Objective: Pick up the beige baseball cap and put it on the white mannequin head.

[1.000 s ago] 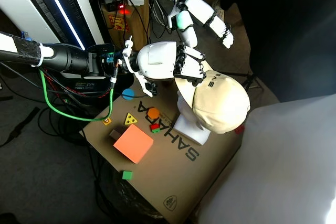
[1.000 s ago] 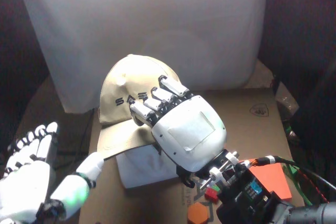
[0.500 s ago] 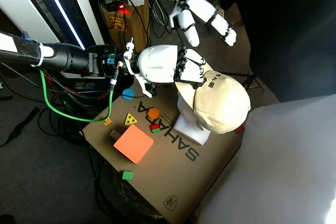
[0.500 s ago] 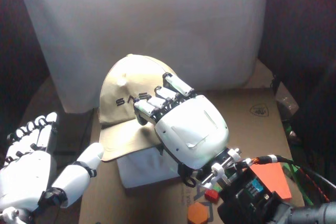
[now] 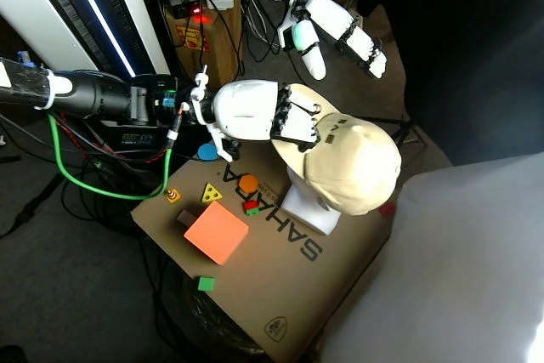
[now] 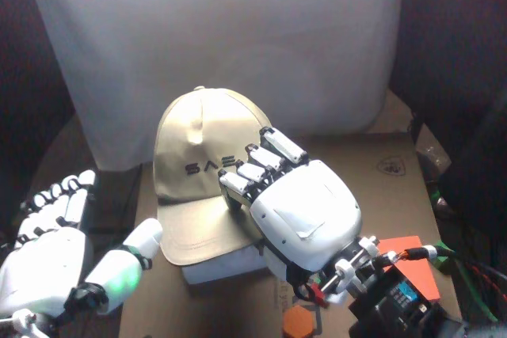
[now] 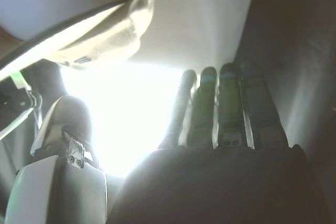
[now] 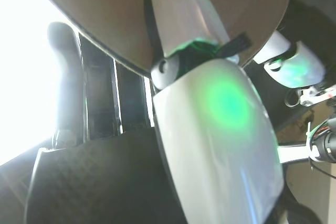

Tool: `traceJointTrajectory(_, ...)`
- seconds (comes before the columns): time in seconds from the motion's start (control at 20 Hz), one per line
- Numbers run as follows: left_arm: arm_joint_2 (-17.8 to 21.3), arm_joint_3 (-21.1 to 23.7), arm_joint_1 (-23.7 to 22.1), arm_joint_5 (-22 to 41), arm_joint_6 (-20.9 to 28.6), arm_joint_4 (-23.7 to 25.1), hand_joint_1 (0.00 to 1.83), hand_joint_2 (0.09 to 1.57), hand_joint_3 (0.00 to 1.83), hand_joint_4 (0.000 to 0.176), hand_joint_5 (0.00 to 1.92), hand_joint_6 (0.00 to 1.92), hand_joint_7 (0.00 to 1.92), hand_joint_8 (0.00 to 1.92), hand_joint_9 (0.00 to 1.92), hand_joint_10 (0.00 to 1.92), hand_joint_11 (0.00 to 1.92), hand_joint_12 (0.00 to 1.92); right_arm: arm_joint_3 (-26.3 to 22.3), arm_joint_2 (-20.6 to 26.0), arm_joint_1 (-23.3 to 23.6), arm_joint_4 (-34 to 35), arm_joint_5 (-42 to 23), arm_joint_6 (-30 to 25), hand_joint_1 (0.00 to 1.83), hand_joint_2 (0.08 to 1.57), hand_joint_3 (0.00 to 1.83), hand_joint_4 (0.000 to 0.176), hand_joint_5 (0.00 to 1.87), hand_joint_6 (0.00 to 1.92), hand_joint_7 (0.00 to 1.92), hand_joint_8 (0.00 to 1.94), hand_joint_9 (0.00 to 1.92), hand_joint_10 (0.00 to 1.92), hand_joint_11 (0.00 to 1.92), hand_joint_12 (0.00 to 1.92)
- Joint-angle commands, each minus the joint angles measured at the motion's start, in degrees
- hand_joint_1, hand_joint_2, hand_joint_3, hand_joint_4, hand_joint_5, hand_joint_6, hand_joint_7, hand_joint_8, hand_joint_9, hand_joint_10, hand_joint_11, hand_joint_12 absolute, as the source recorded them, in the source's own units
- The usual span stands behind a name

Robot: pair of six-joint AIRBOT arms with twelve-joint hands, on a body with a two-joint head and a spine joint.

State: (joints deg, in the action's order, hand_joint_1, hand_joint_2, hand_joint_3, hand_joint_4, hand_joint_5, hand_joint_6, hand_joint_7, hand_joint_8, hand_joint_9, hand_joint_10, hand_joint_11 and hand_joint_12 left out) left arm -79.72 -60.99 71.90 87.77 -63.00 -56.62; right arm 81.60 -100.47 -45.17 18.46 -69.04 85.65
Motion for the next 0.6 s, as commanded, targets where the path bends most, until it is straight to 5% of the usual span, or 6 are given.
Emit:
traceJointTrajectory(0.0, -0.2, -0.1, -0.4, 5.1, 0.0, 3.2, 0.00, 1.14, 0.00, 0.000, 0.01, 0.00, 0.00, 0.00, 0.00, 0.00, 0.00, 0.00, -0.3, 0.1, -0.8, -0.1, -0.1, 0.5, 1.06, 1.14, 0.00, 0.000, 0.58, 0.54, 0.70, 0.39, 0.45, 0.75, 0.05, 1.59)
traceJointTrajectory(0.1, -0.8, -0.2, -0.9, 5.1, -0.4, 3.2, 0.00, 1.14, 0.00, 0.000, 0.01, 0.00, 0.00, 0.00, 0.00, 0.00, 0.00, 0.00, -0.5, 0.4, -1.1, -0.7, -0.2, 0.6, 0.97, 1.13, 0.00, 0.000, 0.60, 0.16, 0.71, 0.09, 0.44, 0.51, 0.01, 1.58)
traceJointTrajectory(0.2, -1.2, -0.3, -1.4, 4.8, -0.8, 3.2, 0.00, 1.14, 0.00, 0.000, 0.02, 0.01, 0.00, 0.00, 0.00, 0.00, 0.00, 0.00, -0.5, 0.5, -1.1, -0.7, -0.2, 0.6, 0.89, 1.12, 0.00, 0.000, 0.62, 0.05, 0.68, 0.02, 0.45, 0.39, 0.01, 1.55)
traceJointTrajectory(0.3, -1.5, -0.3, -1.9, 4.4, -1.5, 3.3, 0.00, 1.14, 0.00, 0.000, 0.02, 0.01, 0.00, 0.00, 0.00, 0.00, 0.00, 0.00, -0.7, 0.7, -1.3, -0.7, 0.2, 0.7, 0.84, 1.11, 0.00, 0.000, 0.62, 0.01, 0.66, 0.00, 0.47, 0.29, 0.02, 1.51)
traceJointTrajectory(0.35, -1.6, -0.3, -2.0, 4.2, -2.0, 3.4, 0.00, 1.15, 0.00, 0.000, 0.04, 0.01, 0.00, 0.00, 0.00, 0.00, 0.00, 0.00, -1.0, 1.0, -1.6, -0.7, 0.3, 0.7, 0.77, 1.07, 0.00, 0.000, 0.54, 0.00, 0.48, 0.00, 0.43, 0.08, 0.00, 1.32)
traceJointTrajectory(0.55, -2.7, -0.9, -3.0, 3.3, -2.9, 4.2, 0.00, 1.15, 0.00, 0.000, 0.03, 0.00, 0.00, 0.00, 0.00, 0.00, 0.00, 0.00, -4.2, 3.5, -2.9, -0.6, 2.1, 0.5, 0.66, 1.03, 0.00, 0.000, 0.39, 0.00, 0.42, 0.00, 0.36, 0.01, 0.00, 1.06)
